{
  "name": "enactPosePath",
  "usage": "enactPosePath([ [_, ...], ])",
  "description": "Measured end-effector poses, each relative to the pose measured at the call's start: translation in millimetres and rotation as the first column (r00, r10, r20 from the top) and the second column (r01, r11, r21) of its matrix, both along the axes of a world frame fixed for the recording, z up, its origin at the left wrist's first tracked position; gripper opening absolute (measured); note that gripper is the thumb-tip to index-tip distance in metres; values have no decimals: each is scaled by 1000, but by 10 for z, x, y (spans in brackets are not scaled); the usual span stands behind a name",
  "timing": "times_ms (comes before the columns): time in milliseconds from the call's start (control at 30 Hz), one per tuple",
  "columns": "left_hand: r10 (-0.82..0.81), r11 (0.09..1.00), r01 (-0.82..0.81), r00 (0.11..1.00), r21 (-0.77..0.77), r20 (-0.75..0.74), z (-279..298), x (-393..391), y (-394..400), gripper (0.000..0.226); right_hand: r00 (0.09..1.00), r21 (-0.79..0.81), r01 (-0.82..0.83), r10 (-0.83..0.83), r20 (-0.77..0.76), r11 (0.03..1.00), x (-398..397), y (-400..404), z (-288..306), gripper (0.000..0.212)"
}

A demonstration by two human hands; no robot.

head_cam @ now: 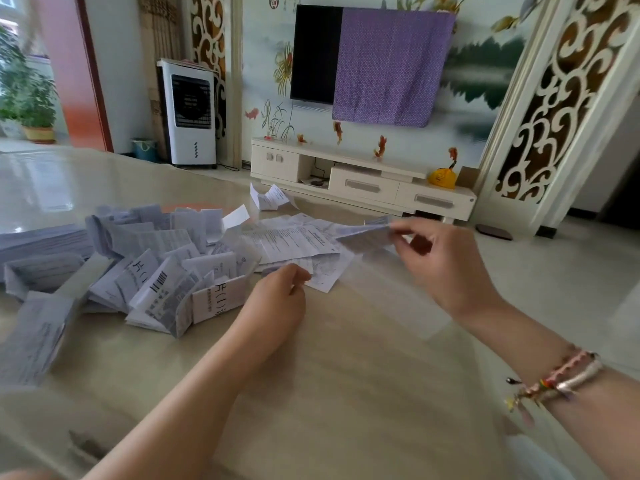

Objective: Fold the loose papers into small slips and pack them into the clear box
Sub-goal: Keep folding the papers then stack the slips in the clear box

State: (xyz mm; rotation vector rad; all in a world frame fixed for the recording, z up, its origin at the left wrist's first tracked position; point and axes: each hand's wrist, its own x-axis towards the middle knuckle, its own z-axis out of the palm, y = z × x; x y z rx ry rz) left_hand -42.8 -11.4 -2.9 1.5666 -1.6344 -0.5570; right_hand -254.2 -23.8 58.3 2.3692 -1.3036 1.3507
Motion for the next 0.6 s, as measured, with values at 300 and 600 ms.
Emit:
enactPosePath([
  [300,21,999,-19,998,43,-56,-48,-178,-197,37,937,107,335,-343,63,936,-541,-872,55,21],
  [600,25,999,-23,998,38,-62,9,-46,-128,37,910,445,407,-315,-268,798,-372,-960,-27,45],
])
